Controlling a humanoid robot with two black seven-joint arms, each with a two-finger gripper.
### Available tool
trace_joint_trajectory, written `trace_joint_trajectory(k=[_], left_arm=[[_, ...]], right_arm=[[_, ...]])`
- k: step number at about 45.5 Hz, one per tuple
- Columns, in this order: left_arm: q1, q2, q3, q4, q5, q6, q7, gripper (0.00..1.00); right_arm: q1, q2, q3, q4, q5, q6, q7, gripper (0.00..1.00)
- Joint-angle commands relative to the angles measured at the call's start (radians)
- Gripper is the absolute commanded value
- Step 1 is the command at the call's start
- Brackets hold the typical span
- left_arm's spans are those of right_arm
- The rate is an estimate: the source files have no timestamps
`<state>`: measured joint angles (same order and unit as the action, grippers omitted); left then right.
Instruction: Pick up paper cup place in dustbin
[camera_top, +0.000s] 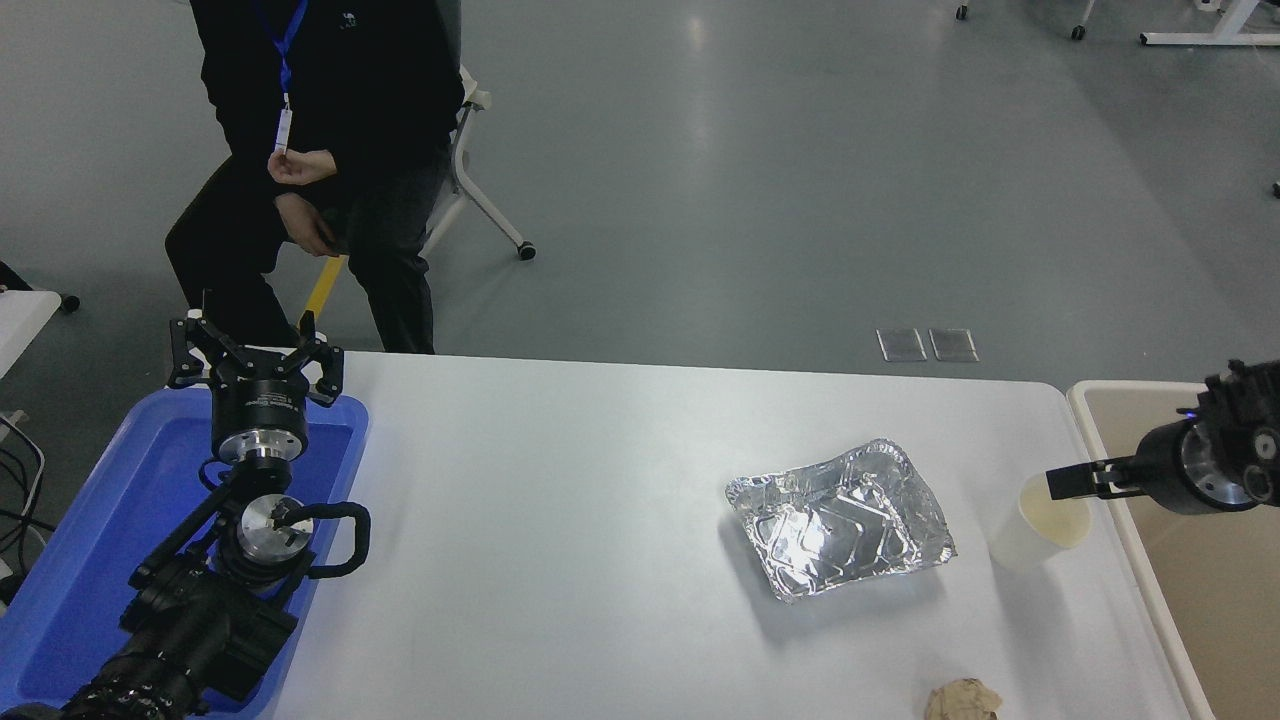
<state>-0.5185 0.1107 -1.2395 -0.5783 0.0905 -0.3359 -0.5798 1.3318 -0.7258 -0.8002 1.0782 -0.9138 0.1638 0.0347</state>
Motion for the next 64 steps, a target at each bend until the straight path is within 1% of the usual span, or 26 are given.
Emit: trace_joint_trajectory(k=[1, 6, 12, 14, 15, 17, 19, 22, 23, 24, 25, 37, 48, 55, 64], left_arm=[[0.0, 0.001, 0.0, 0.0, 0.0, 0.0, 0.0, 0.99], [0.0, 0.001, 0.0, 0.0, 0.0, 0.0, 0.0, 0.99], [0.0, 0.0, 0.0, 0.0, 0.0, 0.0, 0.0, 0.99], [0.0, 0.0, 0.0, 0.0, 0.0, 0.0, 0.0, 0.99], [0.0, 0.001, 0.0, 0.0, 0.0, 0.0, 0.0, 0.99], [0.0, 0.0, 0.0, 0.0, 0.0, 0.0, 0.0, 0.99], [0.0, 0.0, 0.0, 0.0, 0.0, 0.0, 0.0, 0.99], [0.0, 0.0, 0.0, 0.0, 0.0, 0.0, 0.0, 0.99], [0.0, 0.001, 0.0, 0.0, 0.0, 0.0, 0.0, 0.99], [0.0, 0.0, 0.0, 0.0, 0.0, 0.0, 0.0, 0.99], [0.0, 0.0, 0.0, 0.0, 0.0, 0.0, 0.0, 0.99], [0.0, 0.0, 0.0, 0.0, 0.0, 0.0, 0.0, 0.99], [0.0, 0.0, 0.0, 0.0, 0.0, 0.0, 0.0, 0.99], [0.0, 0.0, 0.0, 0.0, 0.0, 0.0, 0.0, 0.99], [0.0, 0.0, 0.0, 0.0, 0.0, 0.0, 0.0, 0.99]], right_arm=[[-0.08, 0.031, 0.025, -0.046, -0.005, -0.043, 0.013, 0.92], [-0.114, 0.035, 0.055, -0.063, -0.005, -0.055, 0.013, 0.89], [-0.128, 0.04, 0.064, -0.075, -0.005, -0.056, 0.013, 0.73], [-0.132, 0.042, 0.064, -0.077, -0.008, -0.055, 0.013, 0.6], [-0.134, 0.042, 0.062, -0.077, -0.011, -0.055, 0.013, 0.55], [-0.137, 0.042, 0.062, -0.077, -0.023, -0.055, 0.013, 0.48], [-0.138, 0.042, 0.062, -0.077, -0.04, -0.055, 0.013, 0.39], [-0.143, 0.042, 0.062, -0.08, -0.05, -0.055, 0.013, 0.31], [-0.143, 0.042, 0.062, -0.078, -0.05, -0.055, 0.013, 0.26], [-0.144, 0.042, 0.062, -0.08, -0.05, -0.055, 0.013, 0.17], [-0.146, 0.042, 0.062, -0.083, -0.051, -0.055, 0.013, 0.0], [-0.149, 0.054, 0.064, -0.092, -0.051, -0.055, 0.013, 0.0], [-0.128, 0.034, 0.067, -0.081, -0.042, -0.055, 0.013, 0.0], [-0.082, -0.009, 0.094, -0.038, -0.034, -0.043, 0.019, 0.0], [0.058, -0.095, 0.104, 0.118, -0.03, -0.007, 0.022, 0.0]])
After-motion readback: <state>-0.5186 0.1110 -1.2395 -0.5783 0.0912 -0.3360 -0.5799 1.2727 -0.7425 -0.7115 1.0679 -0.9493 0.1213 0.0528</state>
